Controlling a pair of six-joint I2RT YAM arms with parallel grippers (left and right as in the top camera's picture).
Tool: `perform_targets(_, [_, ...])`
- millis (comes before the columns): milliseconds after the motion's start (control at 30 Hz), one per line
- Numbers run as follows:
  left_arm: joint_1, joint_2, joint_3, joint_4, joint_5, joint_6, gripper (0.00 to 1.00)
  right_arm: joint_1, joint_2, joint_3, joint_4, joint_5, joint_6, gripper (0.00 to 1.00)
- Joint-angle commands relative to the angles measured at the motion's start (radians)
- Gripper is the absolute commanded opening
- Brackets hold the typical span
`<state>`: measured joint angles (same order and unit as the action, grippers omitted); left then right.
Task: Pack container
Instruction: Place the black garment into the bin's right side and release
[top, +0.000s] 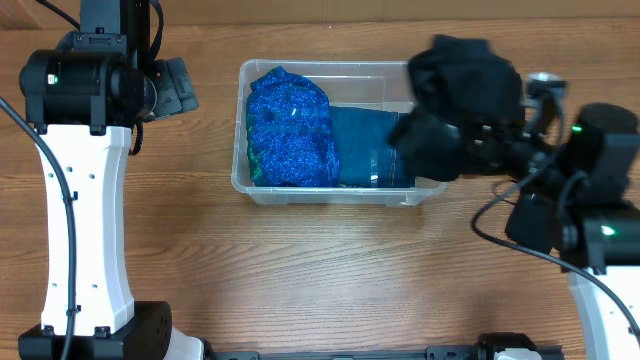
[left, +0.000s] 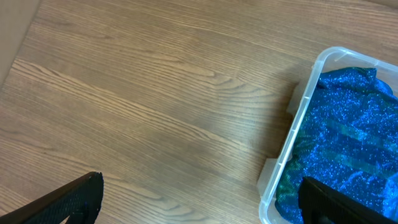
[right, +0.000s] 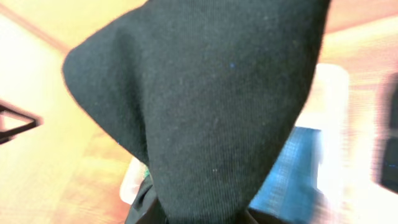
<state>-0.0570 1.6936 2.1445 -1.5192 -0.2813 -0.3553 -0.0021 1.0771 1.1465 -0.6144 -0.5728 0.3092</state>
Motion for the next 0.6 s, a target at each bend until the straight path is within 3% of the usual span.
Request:
perform_targets(0, [0.003, 0.003, -0.004, 0.002, -0.014, 0.019, 1.0, 0.151, 0.155, -0.001, 0.125, 0.058, 0.104, 0.04])
perform_targets(100, [0.003, 0.003, -0.004, 0.002, -0.014, 0.019, 1.0, 0.2, 0.38, -0.001, 0.245, 0.051, 0.137, 0.04])
perform_targets(133, [0.003, 0.003, -0.004, 0.002, -0.014, 0.019, 1.0, 0.222, 0.518, -0.001, 0.335, 0.044, 0.132, 0.35])
perform_targets(200, [0.003, 0.003, -0.004, 0.002, -0.014, 0.019, 1.0, 0.224, 0.581, 0.0, 0.35, 0.048, 0.124, 0.57])
perform_targets(233, [0.003, 0.003, -0.004, 0.002, -0.014, 0.019, 1.0, 0.203, 0.577, 0.003, 0.329, 0.047, 0.106, 0.88])
perform_targets(267, [0.003, 0.003, -0.004, 0.002, -0.014, 0.019, 1.0, 0.184, 0.554, 0.013, 0.309, 0.047, 0.101, 1.0])
perform_targets(433, [0.003, 0.003, -0.004, 0.002, -0.014, 0.019, 1.0, 0.017, 0.261, 0.067, 0.127, 0.08, 0.079, 1.0])
perform_targets(567, [0.003, 0.003, -0.004, 0.002, -0.014, 0.019, 1.0, -0.352, 0.199, 0.051, -0.171, 0.253, 0.038, 1.0])
